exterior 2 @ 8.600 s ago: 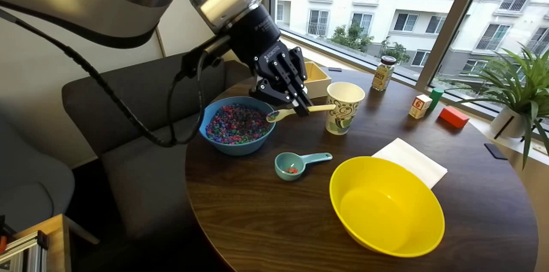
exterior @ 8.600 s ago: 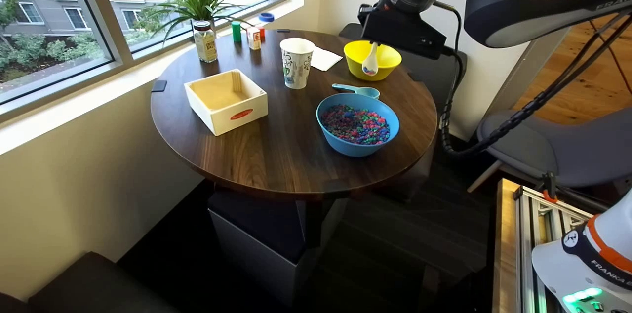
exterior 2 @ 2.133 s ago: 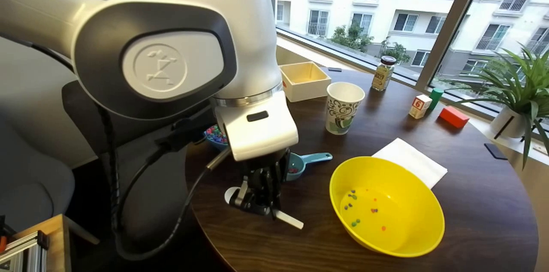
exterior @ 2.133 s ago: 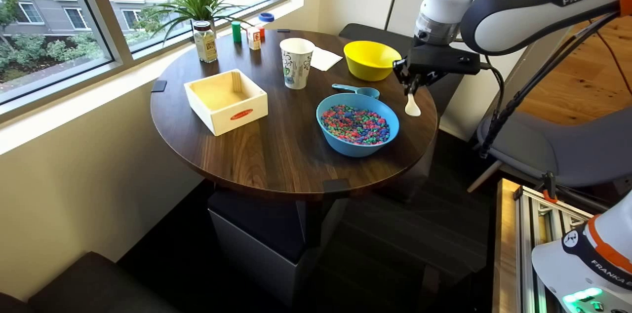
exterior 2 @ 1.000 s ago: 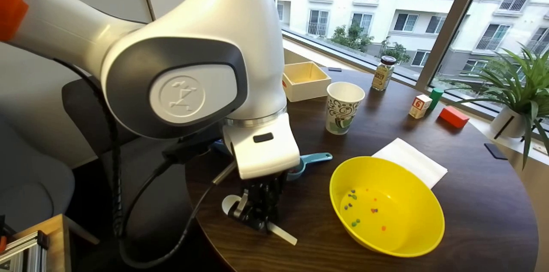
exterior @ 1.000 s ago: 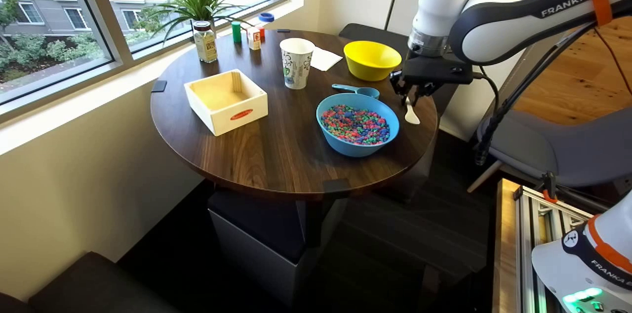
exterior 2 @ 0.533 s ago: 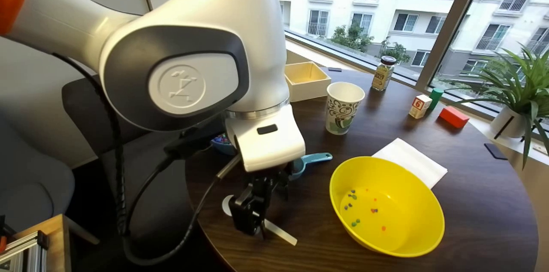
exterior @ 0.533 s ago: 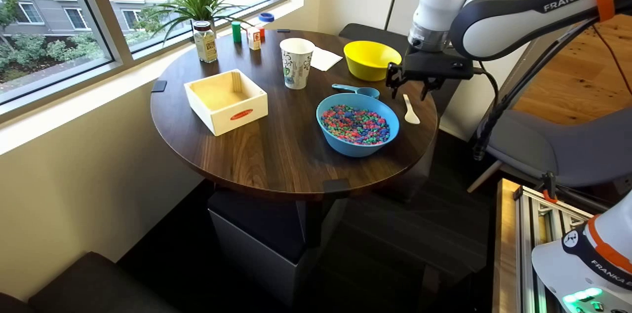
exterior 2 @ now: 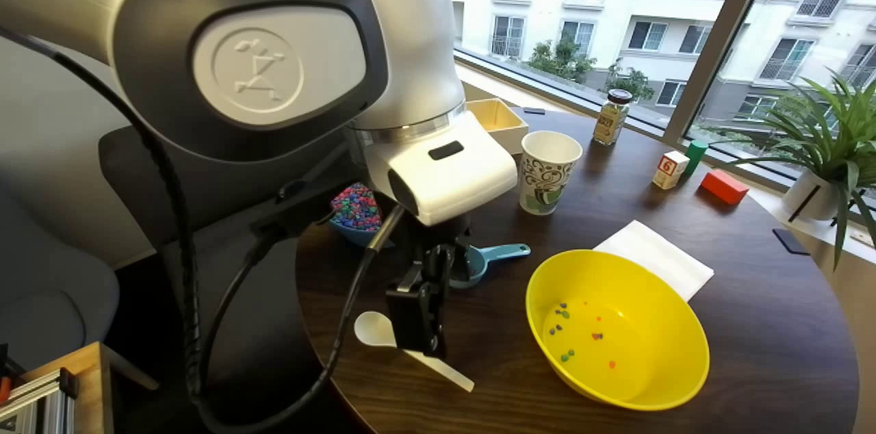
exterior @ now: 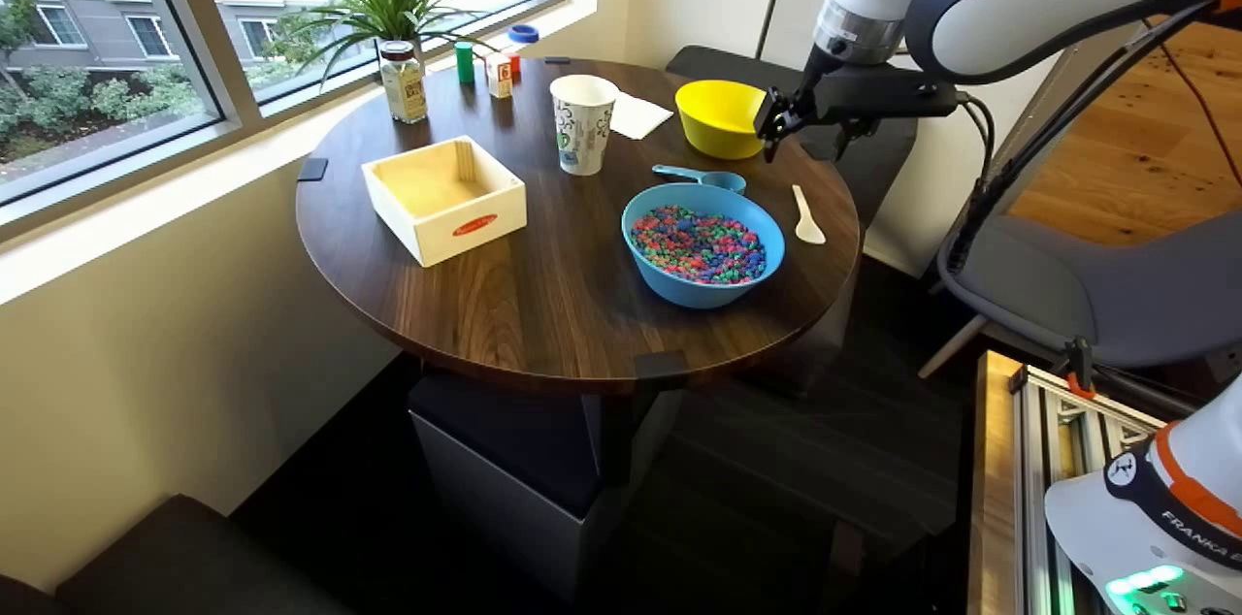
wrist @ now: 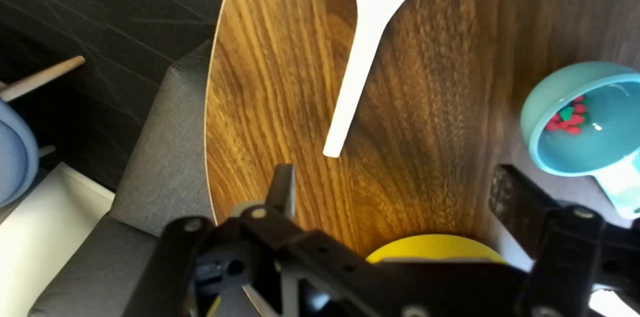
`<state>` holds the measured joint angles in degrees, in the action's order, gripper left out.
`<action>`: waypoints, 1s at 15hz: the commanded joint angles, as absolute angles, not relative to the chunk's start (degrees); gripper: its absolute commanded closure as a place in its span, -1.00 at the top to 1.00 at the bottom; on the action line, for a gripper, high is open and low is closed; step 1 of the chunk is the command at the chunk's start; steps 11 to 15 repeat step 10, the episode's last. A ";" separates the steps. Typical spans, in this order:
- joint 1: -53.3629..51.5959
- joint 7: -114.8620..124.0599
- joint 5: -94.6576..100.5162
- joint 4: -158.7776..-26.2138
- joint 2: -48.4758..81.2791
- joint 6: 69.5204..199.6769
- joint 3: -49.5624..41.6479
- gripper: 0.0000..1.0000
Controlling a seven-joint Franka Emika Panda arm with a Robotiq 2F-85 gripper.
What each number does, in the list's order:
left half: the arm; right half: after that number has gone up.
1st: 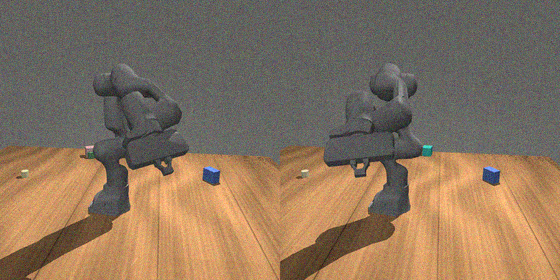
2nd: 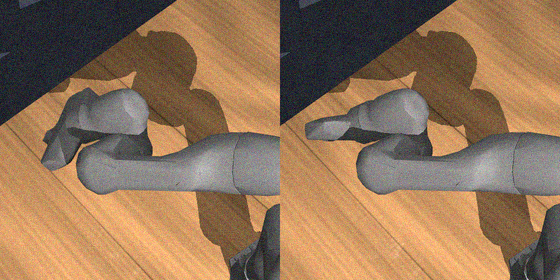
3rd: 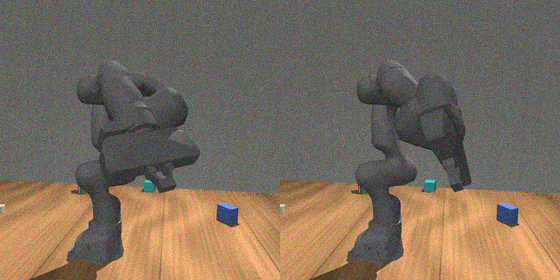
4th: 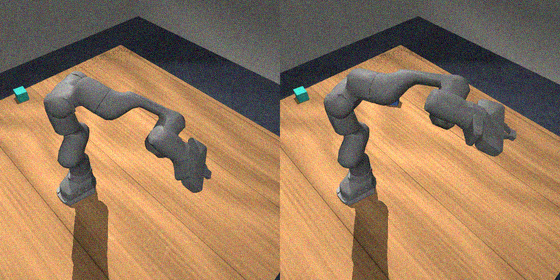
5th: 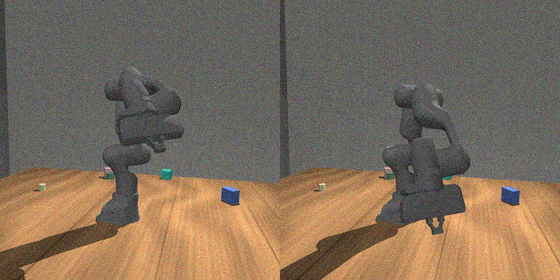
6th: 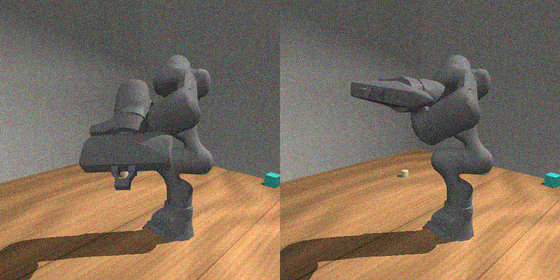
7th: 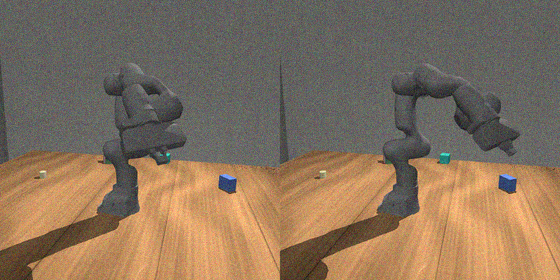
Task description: Use the white spoon to put some of the contents of the blue bowl into the blue ladle
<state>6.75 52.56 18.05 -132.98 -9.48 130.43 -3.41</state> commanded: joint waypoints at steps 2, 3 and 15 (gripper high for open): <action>6.55 44.74 15.14 -132.76 -13.05 128.37 -3.06 1.00; 6.51 43.27 14.63 -132.70 -13.63 128.26 -3.00 1.00; 7.60 44.43 16.20 -132.36 -12.88 129.99 -2.24 1.00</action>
